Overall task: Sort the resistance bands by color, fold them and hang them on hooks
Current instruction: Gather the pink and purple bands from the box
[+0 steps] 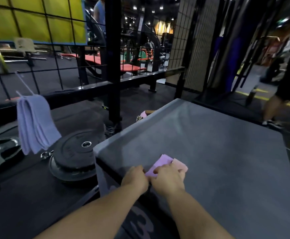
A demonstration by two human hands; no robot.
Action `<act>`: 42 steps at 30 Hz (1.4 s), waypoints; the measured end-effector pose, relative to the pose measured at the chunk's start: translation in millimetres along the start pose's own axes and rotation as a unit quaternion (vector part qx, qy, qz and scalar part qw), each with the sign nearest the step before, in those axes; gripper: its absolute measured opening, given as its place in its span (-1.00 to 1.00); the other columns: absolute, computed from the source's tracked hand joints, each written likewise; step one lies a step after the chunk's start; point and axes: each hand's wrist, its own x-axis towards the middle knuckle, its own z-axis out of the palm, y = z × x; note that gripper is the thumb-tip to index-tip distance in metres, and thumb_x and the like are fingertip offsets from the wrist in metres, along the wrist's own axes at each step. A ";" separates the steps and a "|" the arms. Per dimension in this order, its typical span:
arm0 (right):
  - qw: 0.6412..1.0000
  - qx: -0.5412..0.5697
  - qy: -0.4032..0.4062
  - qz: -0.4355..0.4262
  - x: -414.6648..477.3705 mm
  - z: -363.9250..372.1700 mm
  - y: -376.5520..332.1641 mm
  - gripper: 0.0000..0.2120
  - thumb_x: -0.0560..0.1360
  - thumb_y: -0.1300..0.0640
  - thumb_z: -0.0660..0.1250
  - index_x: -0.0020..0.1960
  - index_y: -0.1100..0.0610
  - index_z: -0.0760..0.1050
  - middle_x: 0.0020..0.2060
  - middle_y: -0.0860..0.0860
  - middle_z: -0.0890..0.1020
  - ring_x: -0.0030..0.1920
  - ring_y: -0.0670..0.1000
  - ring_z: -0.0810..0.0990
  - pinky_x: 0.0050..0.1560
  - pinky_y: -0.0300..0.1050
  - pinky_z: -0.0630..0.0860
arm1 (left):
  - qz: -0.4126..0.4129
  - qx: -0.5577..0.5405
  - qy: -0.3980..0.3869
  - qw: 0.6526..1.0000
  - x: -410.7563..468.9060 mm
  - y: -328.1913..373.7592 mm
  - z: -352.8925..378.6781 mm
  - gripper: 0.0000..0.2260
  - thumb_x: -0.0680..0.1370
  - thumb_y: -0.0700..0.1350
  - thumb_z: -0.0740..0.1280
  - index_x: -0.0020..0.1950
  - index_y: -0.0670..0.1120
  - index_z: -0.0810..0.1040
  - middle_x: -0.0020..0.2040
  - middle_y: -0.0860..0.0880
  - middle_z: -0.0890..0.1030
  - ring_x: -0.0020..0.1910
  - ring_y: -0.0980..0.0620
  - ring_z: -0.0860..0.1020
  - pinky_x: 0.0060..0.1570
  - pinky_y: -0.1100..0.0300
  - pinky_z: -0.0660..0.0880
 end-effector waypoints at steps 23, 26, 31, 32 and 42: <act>0.989 0.125 0.076 0.031 4.3 3.2 3.6 -0.73 0.54 0.03 0.18 -0.33 -0.07 0.44 -0.32 -0.11 0.52 0.04 -0.01 0.48 -0.01 -0.05 0.10 | 0.058 -0.311 -0.038 0.948 11.7 -2.9 -12.8 -0.82 0.57 -0.19 0.29 -0.15 0.04 0.60 -0.16 0.02 0.63 -0.18 0.07 0.50 -0.15 0.22 0.39; 0.969 0.227 0.095 0.028 4.2 -2.5 1.8 -0.66 0.58 -0.17 0.17 -0.33 -0.09 0.43 -0.36 -0.18 0.53 0.00 -0.13 0.48 0.06 -0.10 0.25 | 0.078 -0.355 -0.048 0.931 9.6 0.5 -28.3 -0.84 0.57 -0.19 0.27 -0.05 0.02 0.61 -0.14 0.05 0.65 -0.20 0.10 0.51 -0.18 0.23 0.40; 0.888 0.445 0.111 0.026 1.1 -16.4 -5.3 -0.83 0.50 0.00 0.36 -0.26 -0.01 0.54 -0.39 -0.12 0.63 -0.24 -0.12 0.58 -0.14 -0.20 0.46 | 0.130 -0.340 -0.038 0.931 10.0 -5.7 -56.8 -0.77 0.53 -0.21 0.36 -0.02 0.15 0.55 -0.05 -0.01 0.52 -0.01 0.08 0.48 0.00 0.25 0.39; 0.873 0.473 0.113 0.021 -0.9 -19.4 -8.1 -0.86 0.49 0.04 0.37 -0.24 0.00 0.56 -0.38 -0.13 0.63 -0.26 -0.14 0.57 -0.19 -0.23 0.43 | 0.139 -0.342 -0.037 0.929 9.3 -8.0 -61.5 -0.73 0.51 -0.23 0.38 -0.03 0.17 0.53 -0.04 -0.01 0.52 -0.01 0.07 0.47 0.01 0.26 0.39; 0.779 0.619 0.072 -0.062 -18.8 -38.1 -50.3 -0.82 0.54 0.11 0.38 -0.23 0.13 0.53 -0.36 -0.04 0.58 -0.33 -0.15 0.49 -0.30 -0.28 0.38 | 0.208 -0.453 -0.073 0.864 -22.3 -40.3 -112.8 -0.79 0.40 -0.08 0.42 -0.01 -0.09 0.57 -0.12 0.03 0.64 -0.07 0.12 0.56 0.02 0.24 0.46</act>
